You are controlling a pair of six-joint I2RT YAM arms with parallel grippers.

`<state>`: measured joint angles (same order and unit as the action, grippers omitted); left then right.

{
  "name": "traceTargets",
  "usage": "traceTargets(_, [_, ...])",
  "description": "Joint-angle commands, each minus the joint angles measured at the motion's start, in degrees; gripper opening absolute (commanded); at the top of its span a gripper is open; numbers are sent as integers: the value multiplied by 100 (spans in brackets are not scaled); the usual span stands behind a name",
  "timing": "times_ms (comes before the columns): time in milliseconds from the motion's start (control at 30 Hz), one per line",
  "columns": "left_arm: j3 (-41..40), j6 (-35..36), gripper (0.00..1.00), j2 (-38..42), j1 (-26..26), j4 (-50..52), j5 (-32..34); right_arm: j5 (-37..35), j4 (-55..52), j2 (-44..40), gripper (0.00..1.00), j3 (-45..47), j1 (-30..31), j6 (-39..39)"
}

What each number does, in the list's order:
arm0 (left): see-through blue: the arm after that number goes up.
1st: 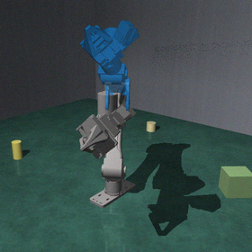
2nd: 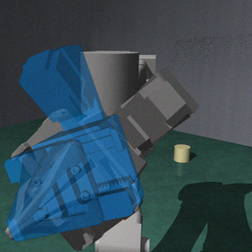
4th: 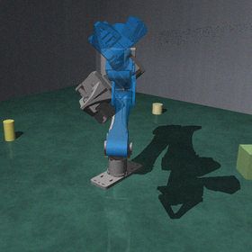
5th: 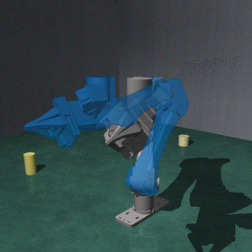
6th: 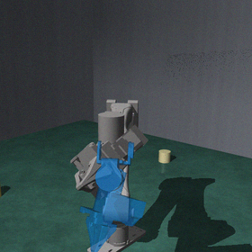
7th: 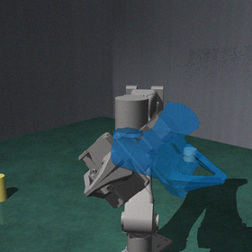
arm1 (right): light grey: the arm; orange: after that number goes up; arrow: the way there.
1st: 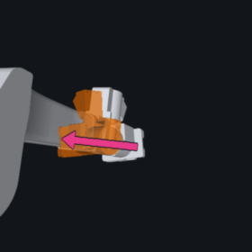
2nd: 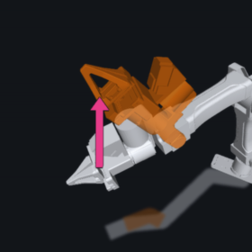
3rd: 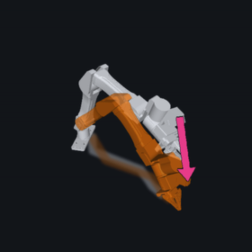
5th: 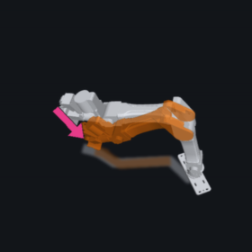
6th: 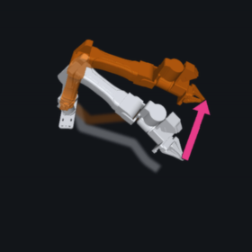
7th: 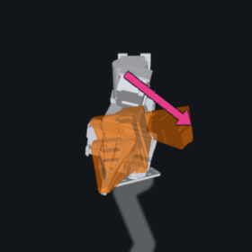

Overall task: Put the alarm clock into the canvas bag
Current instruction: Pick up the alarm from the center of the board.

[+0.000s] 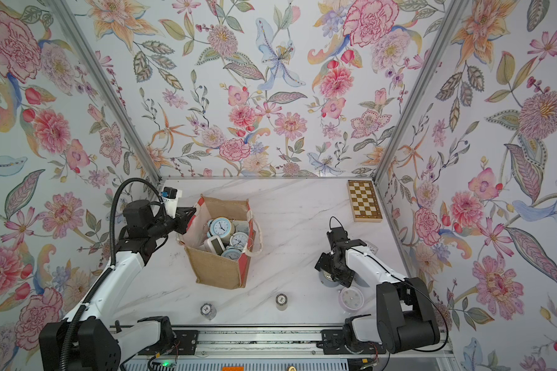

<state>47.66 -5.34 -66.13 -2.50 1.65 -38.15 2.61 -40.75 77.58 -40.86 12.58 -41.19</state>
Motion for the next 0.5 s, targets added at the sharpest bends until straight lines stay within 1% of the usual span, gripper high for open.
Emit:
traceTargets(0, [130, 77, 0, -67, 41, -7, 67, 54, 14, -115, 80, -257, 73, 92])
traceTargets(133, [138, 91, 0, -61, 47, 17, 80, 242, 90, -278, 76, -497, 122, 437])
traceTargets(233, [138, 95, 0, -58, 39, 21, 80, 555, 230, -419, 75, -656, 126, 655])
traceTargets(367, [147, 78, 0, -89, 44, 11, 45, 1372, 627, -609, 73, -876, 148, 1019])
traceTargets(467, [145, 69, 0, -85, 47, 11, 27, 1832, 1160, -740, 68, -957, 226, 1091])
